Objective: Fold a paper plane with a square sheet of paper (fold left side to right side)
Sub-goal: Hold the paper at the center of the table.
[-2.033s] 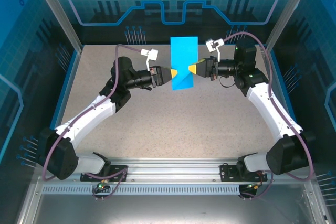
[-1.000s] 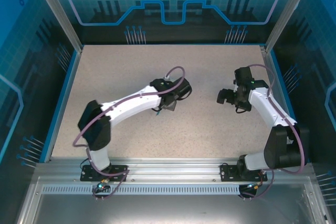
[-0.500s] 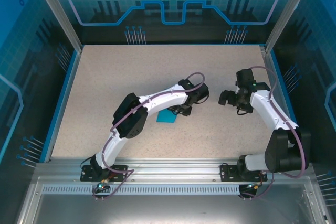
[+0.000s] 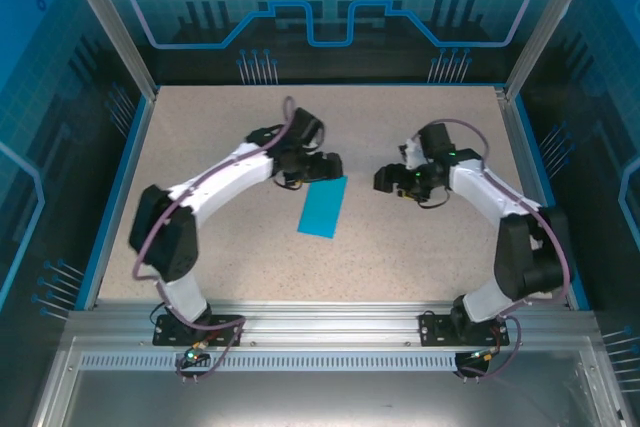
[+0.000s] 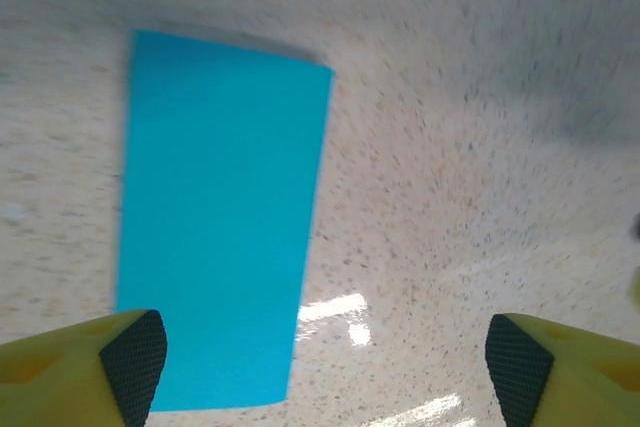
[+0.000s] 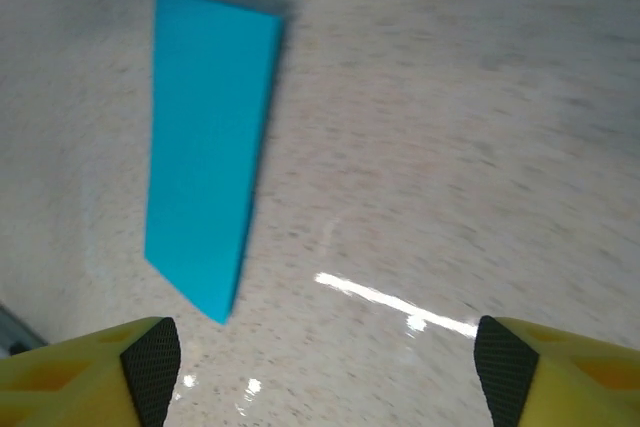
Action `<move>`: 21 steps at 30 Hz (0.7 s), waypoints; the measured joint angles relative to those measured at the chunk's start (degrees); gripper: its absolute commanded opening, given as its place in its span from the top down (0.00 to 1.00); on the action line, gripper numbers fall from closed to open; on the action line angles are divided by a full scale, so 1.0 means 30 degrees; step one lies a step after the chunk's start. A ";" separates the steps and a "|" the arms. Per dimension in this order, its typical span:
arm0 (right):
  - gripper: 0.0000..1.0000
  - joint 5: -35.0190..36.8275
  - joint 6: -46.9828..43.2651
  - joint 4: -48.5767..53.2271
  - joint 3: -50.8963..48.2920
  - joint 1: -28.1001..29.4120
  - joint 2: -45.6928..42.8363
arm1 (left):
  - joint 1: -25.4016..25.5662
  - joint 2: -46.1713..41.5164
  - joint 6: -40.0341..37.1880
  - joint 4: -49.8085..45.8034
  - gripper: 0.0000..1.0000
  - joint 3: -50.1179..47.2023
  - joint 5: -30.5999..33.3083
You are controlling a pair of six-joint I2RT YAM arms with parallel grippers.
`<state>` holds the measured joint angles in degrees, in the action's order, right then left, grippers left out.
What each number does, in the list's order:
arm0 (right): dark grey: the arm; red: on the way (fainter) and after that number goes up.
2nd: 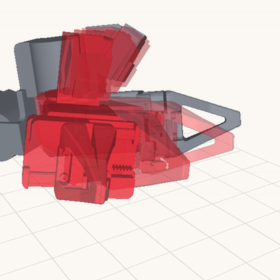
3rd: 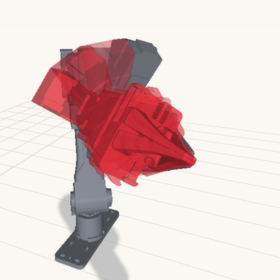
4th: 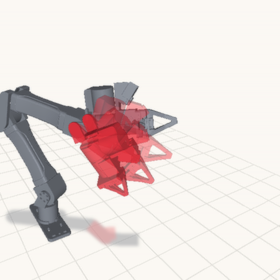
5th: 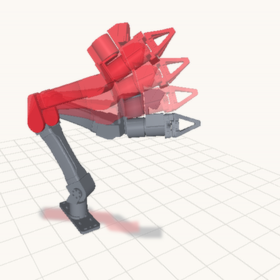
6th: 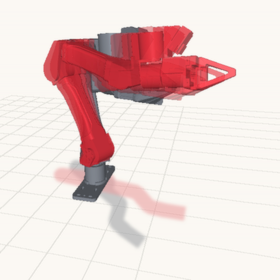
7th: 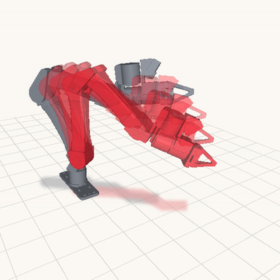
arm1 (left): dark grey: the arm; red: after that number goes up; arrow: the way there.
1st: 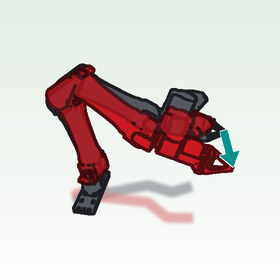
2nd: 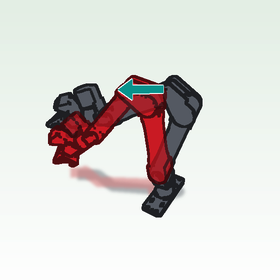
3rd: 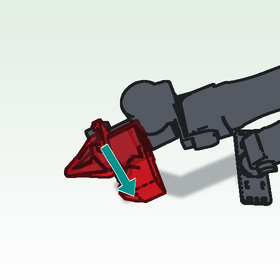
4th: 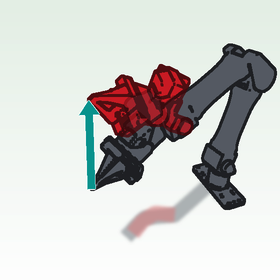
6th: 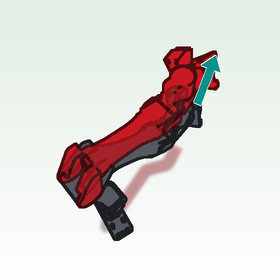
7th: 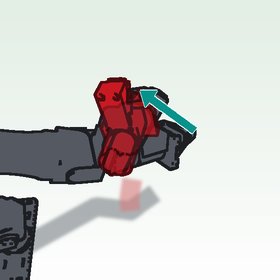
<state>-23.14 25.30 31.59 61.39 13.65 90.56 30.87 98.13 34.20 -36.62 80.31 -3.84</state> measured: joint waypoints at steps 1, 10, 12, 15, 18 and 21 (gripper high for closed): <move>0.26 -0.0248 0.0153 -0.0255 0.0350 0.0423 0.0503 | -0.0481 -0.0670 0.0007 0.0648 0.10 -0.0947 -0.0306; 0.38 -0.1224 0.1698 -0.2273 0.4794 0.3322 0.5923 | -0.3235 -0.3665 0.0153 0.4809 0.10 -0.7497 -0.3803; 0.40 -0.1282 0.1938 -0.2412 0.5705 0.3708 0.7038 | -0.3818 -0.3818 0.0146 0.5275 0.10 -0.8094 -0.4430; 0.40 -0.1122 0.2033 -0.2390 0.6747 0.4065 0.8357 | -0.4233 -0.3825 0.0138 0.5770 0.10 -0.8429 -0.5085; 0.41 -0.0423 0.2004 -0.2062 0.7344 0.4102 0.9114 | -0.4291 -0.3723 0.0131 0.6164 0.10 -0.8510 -0.5617; 0.41 0.0204 0.1909 -0.1654 0.7694 0.4102 0.9471 | -0.4299 -0.3169 0.0117 0.6513 0.11 -0.8502 -0.6105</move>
<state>-22.52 31.03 26.63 84.47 25.96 118.98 17.98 88.62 34.54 -17.08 54.81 -22.15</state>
